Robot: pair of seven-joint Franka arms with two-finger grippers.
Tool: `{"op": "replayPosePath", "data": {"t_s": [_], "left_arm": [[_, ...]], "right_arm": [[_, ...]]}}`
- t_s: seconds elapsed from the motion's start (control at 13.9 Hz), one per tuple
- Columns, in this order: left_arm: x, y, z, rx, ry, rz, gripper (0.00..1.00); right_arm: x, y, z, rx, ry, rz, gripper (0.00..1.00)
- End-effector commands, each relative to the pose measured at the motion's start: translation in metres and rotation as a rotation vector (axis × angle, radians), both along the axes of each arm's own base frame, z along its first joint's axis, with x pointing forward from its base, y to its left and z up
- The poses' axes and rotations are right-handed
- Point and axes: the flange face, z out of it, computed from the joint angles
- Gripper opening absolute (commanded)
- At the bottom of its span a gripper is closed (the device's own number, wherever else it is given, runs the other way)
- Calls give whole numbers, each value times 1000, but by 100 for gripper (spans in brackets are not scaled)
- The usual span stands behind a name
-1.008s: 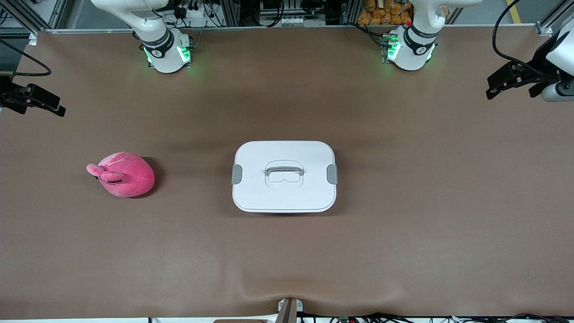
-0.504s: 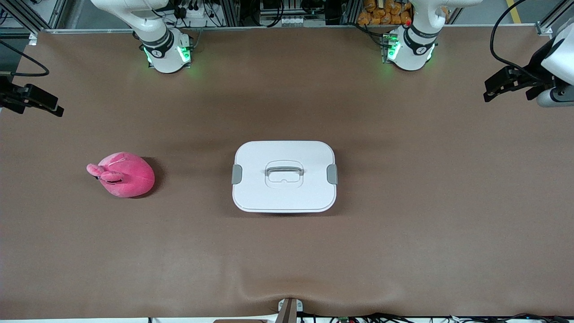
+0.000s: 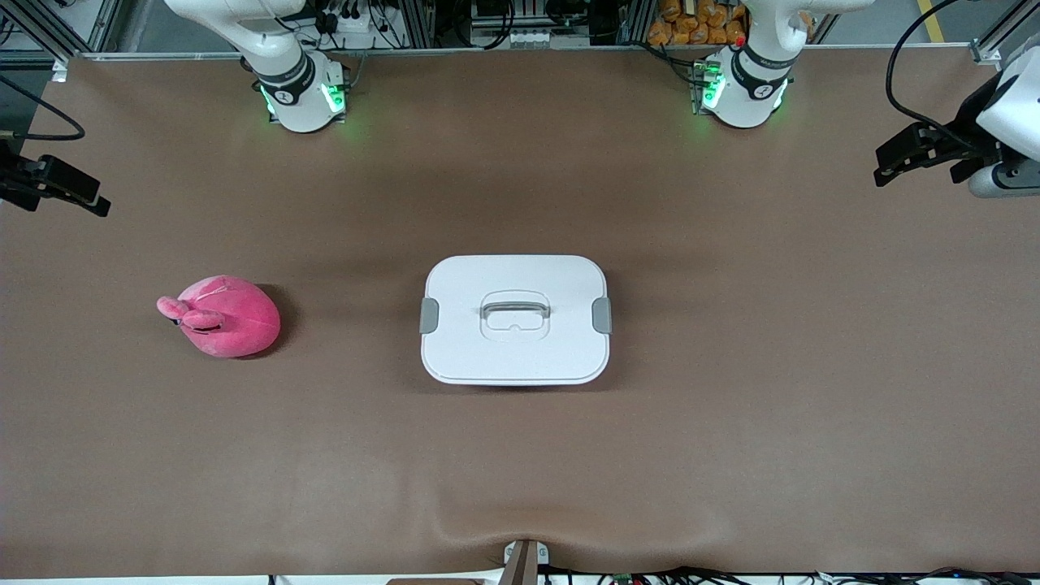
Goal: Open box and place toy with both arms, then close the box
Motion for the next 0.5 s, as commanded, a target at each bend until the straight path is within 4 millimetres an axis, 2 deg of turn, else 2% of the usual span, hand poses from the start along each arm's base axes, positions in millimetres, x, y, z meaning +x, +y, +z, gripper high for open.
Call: {"op": "replayPosePath", "data": {"t_s": [0.0, 0.43], "left_arm": [[4, -4, 0, 12, 11, 2, 100], [5, -9, -1, 10, 6, 41, 100]], "right_arm": [[-1, 1, 4, -16, -10, 6, 100], [1, 8, 4, -15, -17, 17, 100]]}}
